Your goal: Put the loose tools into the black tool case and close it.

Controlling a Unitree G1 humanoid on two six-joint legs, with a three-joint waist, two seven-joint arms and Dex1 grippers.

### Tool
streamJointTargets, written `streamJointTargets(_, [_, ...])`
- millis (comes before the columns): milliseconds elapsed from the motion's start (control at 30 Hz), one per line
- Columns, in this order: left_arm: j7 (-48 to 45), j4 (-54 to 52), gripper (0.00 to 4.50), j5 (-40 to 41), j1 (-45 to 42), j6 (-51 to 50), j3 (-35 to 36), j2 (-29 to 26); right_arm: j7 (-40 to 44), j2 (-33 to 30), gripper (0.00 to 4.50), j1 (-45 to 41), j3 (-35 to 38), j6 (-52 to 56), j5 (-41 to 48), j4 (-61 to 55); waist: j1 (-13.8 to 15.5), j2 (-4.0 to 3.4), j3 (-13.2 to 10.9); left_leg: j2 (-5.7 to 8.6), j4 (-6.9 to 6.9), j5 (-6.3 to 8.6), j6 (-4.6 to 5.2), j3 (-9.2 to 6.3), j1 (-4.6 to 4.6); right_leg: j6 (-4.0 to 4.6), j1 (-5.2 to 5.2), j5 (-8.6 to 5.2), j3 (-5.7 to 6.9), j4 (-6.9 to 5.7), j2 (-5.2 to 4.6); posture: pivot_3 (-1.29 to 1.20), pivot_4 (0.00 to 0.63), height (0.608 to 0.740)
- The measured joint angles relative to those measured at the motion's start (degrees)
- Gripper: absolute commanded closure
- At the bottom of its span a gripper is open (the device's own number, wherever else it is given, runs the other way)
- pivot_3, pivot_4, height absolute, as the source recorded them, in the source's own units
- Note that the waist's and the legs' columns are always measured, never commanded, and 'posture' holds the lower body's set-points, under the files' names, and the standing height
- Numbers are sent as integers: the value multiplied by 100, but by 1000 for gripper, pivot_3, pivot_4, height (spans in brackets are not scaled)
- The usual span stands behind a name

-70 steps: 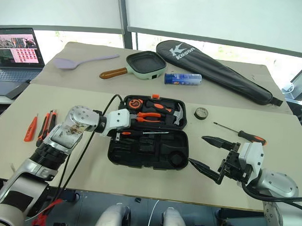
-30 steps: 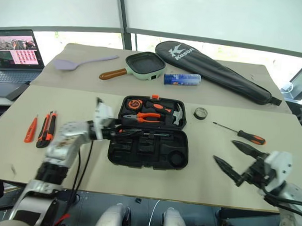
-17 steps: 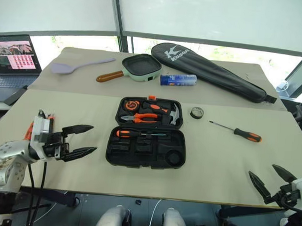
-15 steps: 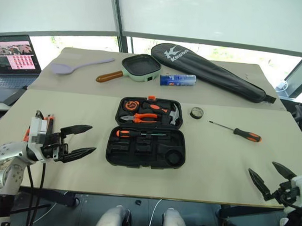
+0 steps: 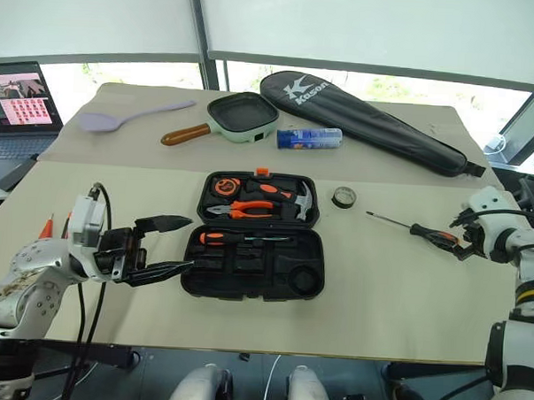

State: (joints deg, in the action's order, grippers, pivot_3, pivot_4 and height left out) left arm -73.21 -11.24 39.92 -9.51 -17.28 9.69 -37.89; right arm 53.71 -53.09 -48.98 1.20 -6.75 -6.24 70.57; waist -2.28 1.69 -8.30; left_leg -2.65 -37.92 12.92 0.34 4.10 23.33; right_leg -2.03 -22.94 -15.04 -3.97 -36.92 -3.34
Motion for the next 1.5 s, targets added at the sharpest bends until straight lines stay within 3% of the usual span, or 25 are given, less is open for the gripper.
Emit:
streamJointTargets(167, [0,-33,100,68,-75,-158,-11,-23,169,96,0,-312,-143,389,-207,442,4,0,0,2,0,0,0,0,13,-1,-14,0,1,-4,-2,0,150,740])
streamJointTargets(267, [-10,-33,0,70,-163,-225,-11,-72,434,144,713,-426,-171,666,-221,543,-15,0,0,2,0,0,0,2,8,0,-13,0,1,-7,-1,0,150,740])
streamJointTargets(533, [-119,-32,0,87,-357,-397,-5,-239,854,300,3426,-474,-195,676,-272,535,-32,0,0,-1,0,0,0,3,5,0,-13,0,0,-9,3,0,150,740])
streamJointTargets(567, [-122,-32,0,92,-359,-413,-5,-238,885,307,3533,-474,-195,672,-274,535,-34,0,0,-2,1,0,0,3,4,0,-12,0,0,-10,4,0,150,740])
streamJointTargets(933, [-25,-127,0,93,-264,-425,41,-243,1659,248,3534,-468,-256,-89,-356,384,-31,-7,-5,0,1,0,0,4,6,0,-15,0,-2,-11,1,0,150,740])
streamJointTargets(1000, [-9,-211,0,94,-32,-410,103,-245,2100,132,3534,-468,-77,-277,-91,63,-37,-24,-15,-1,1,0,0,2,6,-1,-18,0,-6,-10,0,0,150,740])
streamJointTargets(1133, [-33,-142,0,51,351,-261,234,-249,3156,42,3534,-433,140,-260,616,-1336,-53,-40,-26,-16,3,0,-1,-4,-1,2,-19,2,-5,-18,12,0,150,740])
streamJointTargets(1200, [-32,-111,0,35,400,-132,287,-245,3426,297,3534,-167,104,185,1017,-2673,-47,-40,-26,-20,3,0,-1,-11,-7,5,-15,3,-3,-21,15,0,150,740])
streamJointTargets(1333, [-90,49,0,-103,571,204,285,-222,3439,1064,3534,270,-585,1276,1367,-4751,-27,-40,-26,-17,3,0,-1,-24,3,5,-30,4,-4,-30,13,0,150,740])
streamJointTargets(1500, [-168,242,0,-201,779,473,313,-223,3016,1374,3534,376,-1477,2358,1107,-6245,144,-40,-27,-11,-2,0,-1,-22,32,4,-49,4,7,-24,-2,0,150,740])
